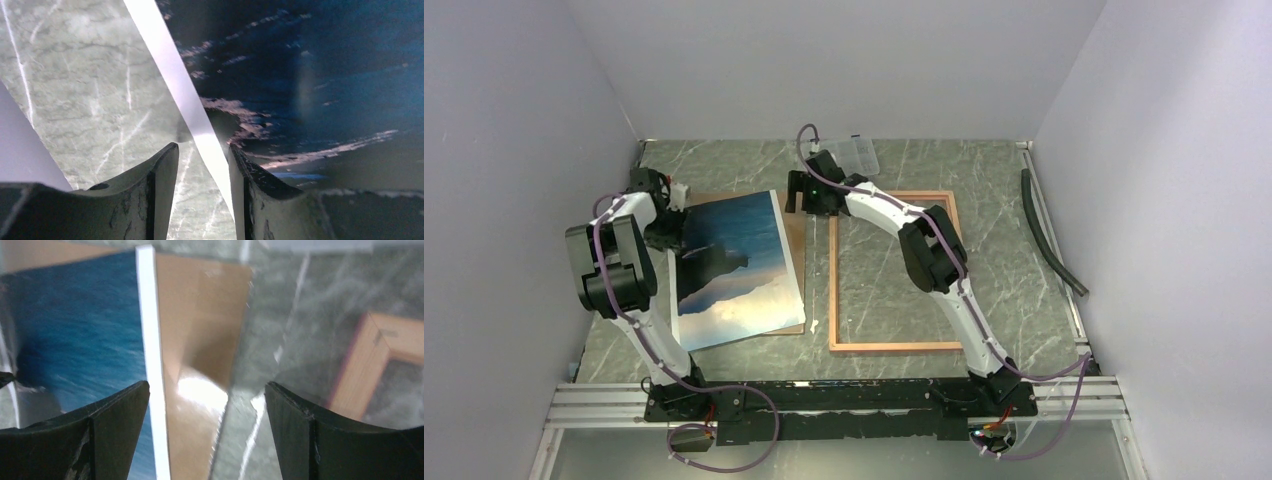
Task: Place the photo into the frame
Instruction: Pick up the photo frame item from the photo frame.
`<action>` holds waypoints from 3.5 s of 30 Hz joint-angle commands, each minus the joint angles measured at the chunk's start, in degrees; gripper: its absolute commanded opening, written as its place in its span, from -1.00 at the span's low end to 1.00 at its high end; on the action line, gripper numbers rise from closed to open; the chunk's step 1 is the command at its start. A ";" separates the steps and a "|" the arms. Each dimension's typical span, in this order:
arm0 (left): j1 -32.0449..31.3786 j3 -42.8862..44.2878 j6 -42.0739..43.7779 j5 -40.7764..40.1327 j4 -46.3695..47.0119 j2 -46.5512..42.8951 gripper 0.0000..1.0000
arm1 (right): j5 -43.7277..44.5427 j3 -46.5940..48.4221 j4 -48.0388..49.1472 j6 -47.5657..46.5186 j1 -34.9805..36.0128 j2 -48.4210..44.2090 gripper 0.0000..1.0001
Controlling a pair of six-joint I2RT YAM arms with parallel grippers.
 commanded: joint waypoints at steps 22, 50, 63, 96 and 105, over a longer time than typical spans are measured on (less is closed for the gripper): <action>-1.20 4.01 -1.24 1.58 -1.33 9.50 -0.14 | -7.56 0.07 8.17 7.02 1.36 -0.61 0.79; -1.86 2.10 -0.94 2.63 -1.48 6.44 -0.18 | -25.60 -14.08 28.57 15.03 2.50 -10.54 0.61; -1.85 1.59 -0.80 3.27 -1.72 5.42 -0.19 | -32.69 -18.65 43.41 25.93 1.78 -7.26 0.46; 2.59 5.67 1.10 0.06 -2.10 4.56 -0.09 | -32.06 -23.89 45.22 28.12 -0.73 -12.28 -0.86; 2.46 6.29 0.99 0.22 -2.53 4.47 -0.09 | -30.84 -24.83 38.89 23.46 -3.37 -18.33 -1.00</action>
